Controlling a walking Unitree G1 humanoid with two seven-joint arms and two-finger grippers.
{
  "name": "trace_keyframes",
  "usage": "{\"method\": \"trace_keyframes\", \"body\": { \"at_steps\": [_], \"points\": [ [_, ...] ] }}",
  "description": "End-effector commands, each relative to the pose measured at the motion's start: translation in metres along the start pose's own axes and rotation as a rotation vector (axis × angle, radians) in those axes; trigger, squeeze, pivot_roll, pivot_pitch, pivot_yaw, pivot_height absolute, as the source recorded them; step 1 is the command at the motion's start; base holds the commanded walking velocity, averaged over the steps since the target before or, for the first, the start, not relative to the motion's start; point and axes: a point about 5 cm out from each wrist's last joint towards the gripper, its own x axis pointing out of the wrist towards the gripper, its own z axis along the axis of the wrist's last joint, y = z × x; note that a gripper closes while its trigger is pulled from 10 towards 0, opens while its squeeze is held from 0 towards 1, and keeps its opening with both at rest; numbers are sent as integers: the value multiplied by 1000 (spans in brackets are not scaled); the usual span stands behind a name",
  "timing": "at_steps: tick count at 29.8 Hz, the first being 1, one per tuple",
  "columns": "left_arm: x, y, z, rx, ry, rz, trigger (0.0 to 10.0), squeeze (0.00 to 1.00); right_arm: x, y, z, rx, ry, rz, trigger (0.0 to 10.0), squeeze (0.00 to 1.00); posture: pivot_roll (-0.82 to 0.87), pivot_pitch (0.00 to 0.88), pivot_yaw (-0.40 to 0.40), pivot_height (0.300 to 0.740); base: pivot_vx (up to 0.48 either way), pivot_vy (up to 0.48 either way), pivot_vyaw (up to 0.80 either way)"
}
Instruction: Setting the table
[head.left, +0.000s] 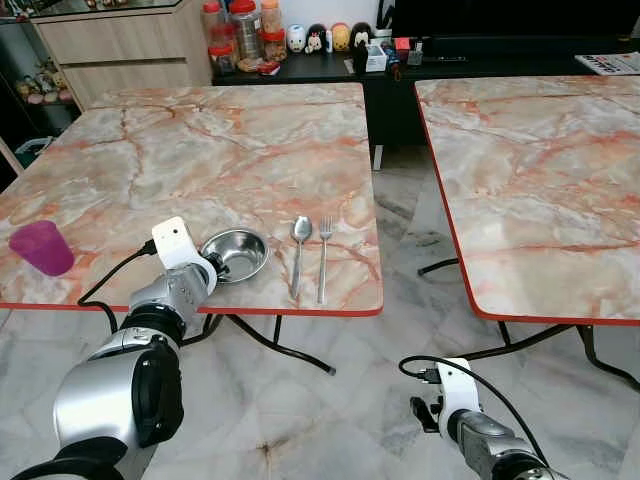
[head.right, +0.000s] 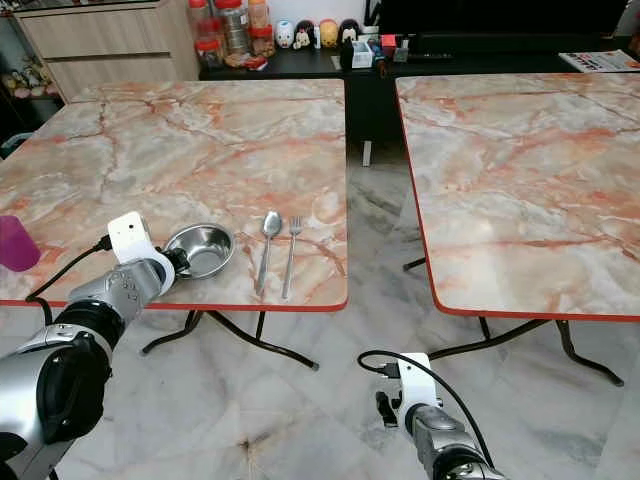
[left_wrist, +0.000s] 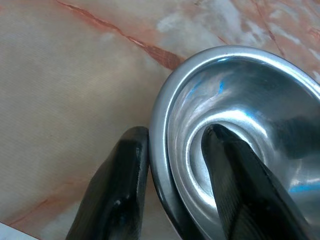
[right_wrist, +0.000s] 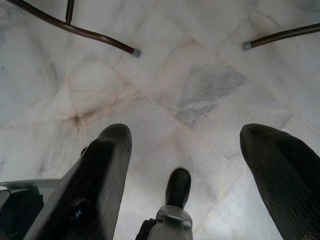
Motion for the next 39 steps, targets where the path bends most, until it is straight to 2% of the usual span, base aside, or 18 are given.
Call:
{"method": "trace_keyframes", "body": {
  "at_steps": [1,15,20,22,25,27,28,31,36,37,38,39],
  "points": [
    [0,2,-2,0,21,8,0,0,1,3,2,8,-3,7,10000,0,21,39,56,740,0,0,0],
    [0,5,-4,-22,21,24,0,0,1,4,3,8,-3,11,10000,0,22,36,58,740,0,0,0],
    [0,10,-4,-92,-4,31,0,0,1,4,3,6,-3,11,10000,0,23,33,54,740,0,0,0],
    [0,15,-3,-160,-25,34,0,0,1,3,2,6,-2,10,10000,0,23,34,53,740,0,0,0],
    [0,20,-3,-213,-47,37,0,0,1,3,2,6,-2,10,10000,0,22,34,50,740,0,0,0],
    [0,22,-3,-226,-55,37,0,0,0,3,2,6,-2,10,10000,0,22,34,50,740,0,0,0],
    [-1,27,-1,-274,-88,20,0,0,0,3,2,5,-1,9,10000,0,26,35,48,740,0,0,0],
    [-2,31,2,-327,-150,-15,0,0,0,3,2,4,0,10,10000,0,26,35,48,740,0,0,0],
    [-11,48,17,-395,-339,-75,0,0,0,2,2,7,-3,8,10000,0,27,36,45,740,0,0,0],
    [-13,50,20,-395,-373,-88,941,0,0,2,2,8,-4,8,10000,0,27,36,45,740,0,0,0],
    [-15,52,22,-394,-396,-96,941,0,0,2,2,9,-4,8,10000,0,27,36,45,740,0,0,0],
    [-17,54,25,-397,-421,-106,10000,0,0,2,2,9,-5,8,10000,0,27,36,45,740,0,0,0]
  ]
}}
